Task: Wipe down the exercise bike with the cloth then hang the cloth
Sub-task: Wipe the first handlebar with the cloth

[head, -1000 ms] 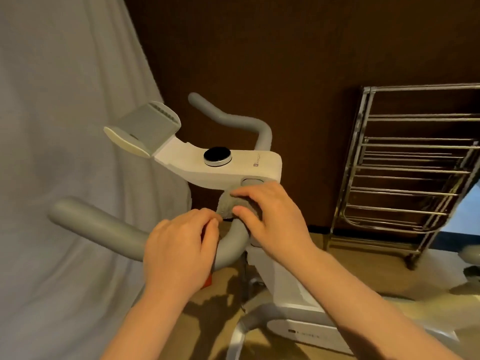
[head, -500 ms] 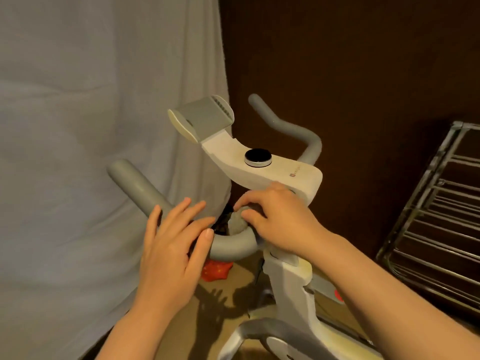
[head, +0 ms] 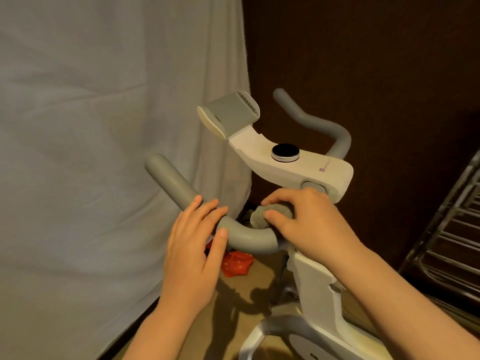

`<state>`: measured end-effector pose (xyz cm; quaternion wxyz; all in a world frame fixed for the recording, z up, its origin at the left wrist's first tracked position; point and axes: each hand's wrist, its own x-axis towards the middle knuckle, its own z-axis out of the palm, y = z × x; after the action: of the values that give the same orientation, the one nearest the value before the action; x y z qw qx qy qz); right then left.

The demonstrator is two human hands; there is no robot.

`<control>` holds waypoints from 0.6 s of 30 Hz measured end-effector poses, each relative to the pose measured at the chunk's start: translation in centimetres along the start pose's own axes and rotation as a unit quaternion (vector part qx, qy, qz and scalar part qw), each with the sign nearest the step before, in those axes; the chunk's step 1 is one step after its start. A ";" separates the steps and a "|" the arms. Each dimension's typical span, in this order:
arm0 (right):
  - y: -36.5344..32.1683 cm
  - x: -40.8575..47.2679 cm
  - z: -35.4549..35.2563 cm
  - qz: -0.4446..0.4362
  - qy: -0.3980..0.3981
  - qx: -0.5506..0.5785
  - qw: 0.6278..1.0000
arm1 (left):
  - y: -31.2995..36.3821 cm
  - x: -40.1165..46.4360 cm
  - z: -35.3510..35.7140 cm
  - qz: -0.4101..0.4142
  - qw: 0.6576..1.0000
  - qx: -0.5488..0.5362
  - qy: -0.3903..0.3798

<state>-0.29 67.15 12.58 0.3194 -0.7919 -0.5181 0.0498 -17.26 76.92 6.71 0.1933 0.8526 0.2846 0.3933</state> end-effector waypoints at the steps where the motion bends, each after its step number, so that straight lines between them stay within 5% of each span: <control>1: -0.3 -0.6 0.1 0.009 0.024 -0.003 1.000 | 0.0 0.0 0.1 0.000 1.000 -0.009 0.004; 6: -3.3 -2.8 2.7 -0.010 0.088 -0.034 0.995 | 0.0 0.2 0.2 -0.002 0.999 -0.042 0.020; 18: -5.4 -4.5 6.4 0.073 0.284 0.028 0.956 | -4.9 1.9 -2.9 0.143 0.989 -0.020 -0.015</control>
<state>-9.25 67.64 9.36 0.4708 -0.7997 -0.3456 -0.1394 -20.18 82.12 6.86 0.1560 0.8863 0.1486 0.4099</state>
